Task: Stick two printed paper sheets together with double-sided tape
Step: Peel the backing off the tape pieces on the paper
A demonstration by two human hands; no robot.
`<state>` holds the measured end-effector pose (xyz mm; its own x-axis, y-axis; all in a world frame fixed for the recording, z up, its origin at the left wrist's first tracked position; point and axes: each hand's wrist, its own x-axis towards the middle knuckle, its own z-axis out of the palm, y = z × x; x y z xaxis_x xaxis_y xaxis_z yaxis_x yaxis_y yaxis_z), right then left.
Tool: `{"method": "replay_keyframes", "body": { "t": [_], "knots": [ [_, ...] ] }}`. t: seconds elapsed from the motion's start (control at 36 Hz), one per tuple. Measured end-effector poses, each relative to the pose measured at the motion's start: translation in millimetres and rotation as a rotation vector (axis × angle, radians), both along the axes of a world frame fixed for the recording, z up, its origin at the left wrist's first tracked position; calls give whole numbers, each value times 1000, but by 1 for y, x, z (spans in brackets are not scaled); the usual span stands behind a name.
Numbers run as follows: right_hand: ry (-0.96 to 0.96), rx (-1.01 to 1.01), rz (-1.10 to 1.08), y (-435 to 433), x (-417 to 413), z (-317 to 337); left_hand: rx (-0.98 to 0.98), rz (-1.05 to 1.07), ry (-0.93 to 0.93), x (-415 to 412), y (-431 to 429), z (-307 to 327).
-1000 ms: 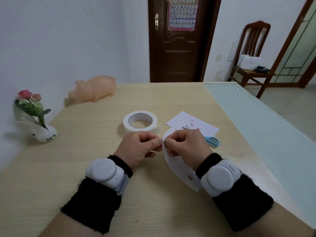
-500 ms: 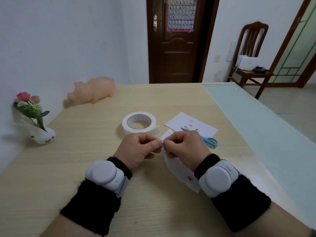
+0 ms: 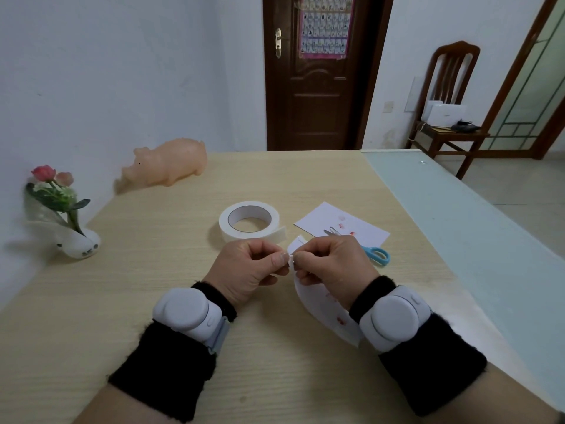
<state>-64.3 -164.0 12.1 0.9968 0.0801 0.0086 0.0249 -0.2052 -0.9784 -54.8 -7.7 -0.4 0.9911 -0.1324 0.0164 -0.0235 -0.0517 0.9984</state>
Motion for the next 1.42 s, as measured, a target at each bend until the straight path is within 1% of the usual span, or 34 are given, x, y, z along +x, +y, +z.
{"method": "replay_keyframes", "body": {
  "t": [0.19, 0.39, 1.06, 1.19, 1.28, 1.42],
  "knots": [
    [22, 88, 5, 1, 1, -1, -3, 5, -6, 0, -1, 0],
    [54, 131, 21, -1, 1, -1, -14, 0, -8, 0, 1, 0],
    [34, 85, 29, -1, 1, 0, 30, -25, -41, 0, 0, 1],
    [27, 77, 43, -1, 1, -1, 24, -25, -30, 0, 0, 1],
    [5, 86, 55, -1, 0, -1, -12, -22, -6, 1, 0, 0],
    [-36, -2, 47, -1, 2, -4, -43, -28, 27, 0, -1, 0]
  ]
}}
